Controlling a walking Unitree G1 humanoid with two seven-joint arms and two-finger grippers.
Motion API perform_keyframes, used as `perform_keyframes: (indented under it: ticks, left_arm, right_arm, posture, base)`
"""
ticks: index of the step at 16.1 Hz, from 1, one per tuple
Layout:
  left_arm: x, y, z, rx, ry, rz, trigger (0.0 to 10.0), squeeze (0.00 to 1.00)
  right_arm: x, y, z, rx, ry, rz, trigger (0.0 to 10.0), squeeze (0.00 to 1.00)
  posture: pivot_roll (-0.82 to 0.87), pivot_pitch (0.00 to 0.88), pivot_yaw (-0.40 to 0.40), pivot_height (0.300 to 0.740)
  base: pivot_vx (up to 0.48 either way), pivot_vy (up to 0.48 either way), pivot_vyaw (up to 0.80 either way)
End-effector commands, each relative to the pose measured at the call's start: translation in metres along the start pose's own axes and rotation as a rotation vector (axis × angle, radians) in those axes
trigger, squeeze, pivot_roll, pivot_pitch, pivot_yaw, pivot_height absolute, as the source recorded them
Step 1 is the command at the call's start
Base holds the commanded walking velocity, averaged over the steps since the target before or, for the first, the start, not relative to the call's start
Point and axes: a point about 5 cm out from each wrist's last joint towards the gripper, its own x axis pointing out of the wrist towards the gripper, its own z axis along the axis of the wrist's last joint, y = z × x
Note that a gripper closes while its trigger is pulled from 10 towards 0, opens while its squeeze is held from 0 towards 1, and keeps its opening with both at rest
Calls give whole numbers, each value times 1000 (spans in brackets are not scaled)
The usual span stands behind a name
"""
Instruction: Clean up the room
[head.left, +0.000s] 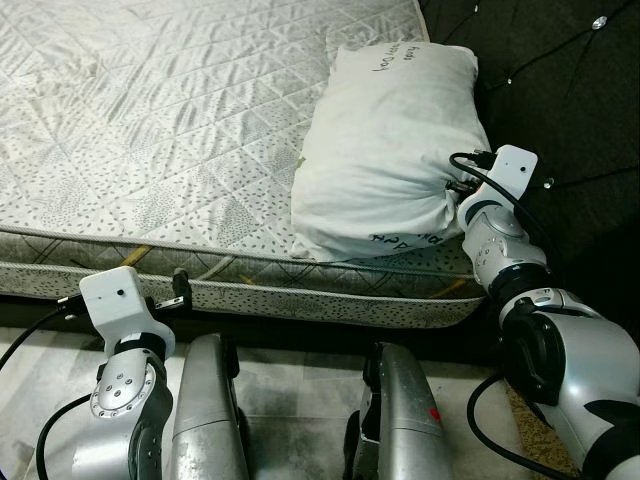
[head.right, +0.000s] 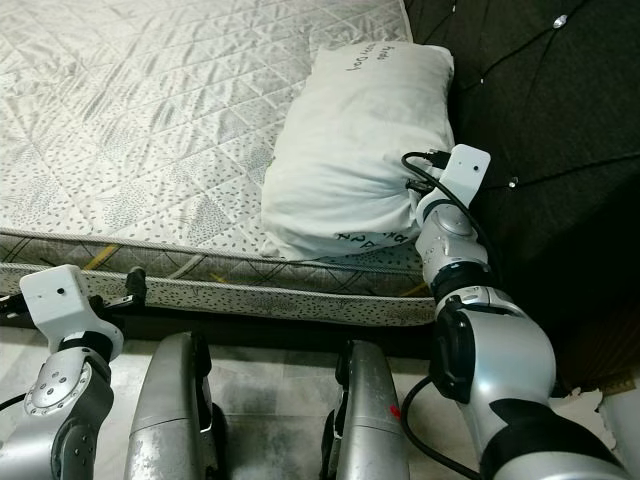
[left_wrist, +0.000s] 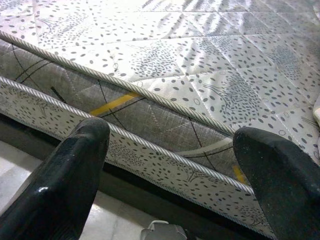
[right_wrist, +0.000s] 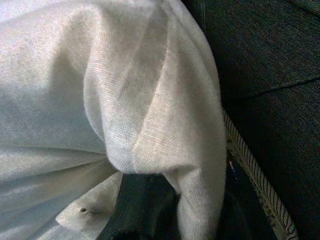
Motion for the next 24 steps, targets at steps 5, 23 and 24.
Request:
perform_keyframes:
  ticks: [5, 23, 24]
  left_arm:
    - [-1, 1, -2, 3, 8, 6, 10000, 0]
    - [22, -12, -4, 18, 10, -57, 10000, 0]
    - [22, -12, -4, 18, 6, -53, 10000, 0]
  right_arm:
    - [2, 2, 32, 10, -120, -1, 0, 0]
    - [-5, -74, 100, -384, -342, -117, 0, 0]
    - [-7, -82, 109, -362, -373, -161, 0, 0]
  posture:
    - [92, 50, -76, 546]
    - [0, 16, -20, 546]
    - [2, 15, -25, 546]
  base:
    - [0, 0, 0]
    - [0, 0, 0]
    - [0, 0, 0]
